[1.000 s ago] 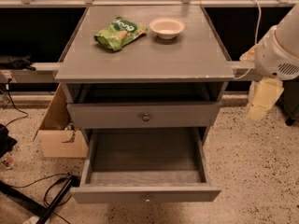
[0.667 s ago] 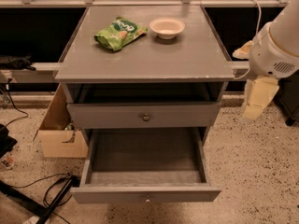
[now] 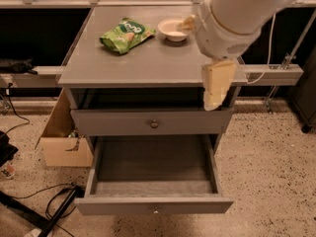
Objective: Place green rice chip bag into middle drawer
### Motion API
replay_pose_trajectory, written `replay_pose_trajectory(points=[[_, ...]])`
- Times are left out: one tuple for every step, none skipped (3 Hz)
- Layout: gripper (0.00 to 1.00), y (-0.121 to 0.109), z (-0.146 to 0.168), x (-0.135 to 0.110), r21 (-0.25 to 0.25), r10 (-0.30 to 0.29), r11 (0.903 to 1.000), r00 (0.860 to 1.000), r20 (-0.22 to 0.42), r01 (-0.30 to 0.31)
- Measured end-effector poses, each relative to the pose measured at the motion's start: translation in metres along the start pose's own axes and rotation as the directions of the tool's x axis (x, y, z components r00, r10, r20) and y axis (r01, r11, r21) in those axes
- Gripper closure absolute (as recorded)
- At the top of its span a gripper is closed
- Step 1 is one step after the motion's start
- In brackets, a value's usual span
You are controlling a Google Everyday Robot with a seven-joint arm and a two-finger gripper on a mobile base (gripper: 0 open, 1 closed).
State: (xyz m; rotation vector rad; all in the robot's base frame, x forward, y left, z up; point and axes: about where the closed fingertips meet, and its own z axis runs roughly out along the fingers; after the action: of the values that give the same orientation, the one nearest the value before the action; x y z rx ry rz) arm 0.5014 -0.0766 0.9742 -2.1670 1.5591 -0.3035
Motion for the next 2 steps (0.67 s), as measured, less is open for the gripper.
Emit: replay_pose_trajectory(points=[[0.0, -0.036, 0.004, -0.084, 0.086, -0.21, 0.9738, 0.978, -0.02, 0.211], [0.0, -0.075, 0.034, -0.164, 0.143, -0.353, 0.9233, 0.934, -0.053, 0.357]])
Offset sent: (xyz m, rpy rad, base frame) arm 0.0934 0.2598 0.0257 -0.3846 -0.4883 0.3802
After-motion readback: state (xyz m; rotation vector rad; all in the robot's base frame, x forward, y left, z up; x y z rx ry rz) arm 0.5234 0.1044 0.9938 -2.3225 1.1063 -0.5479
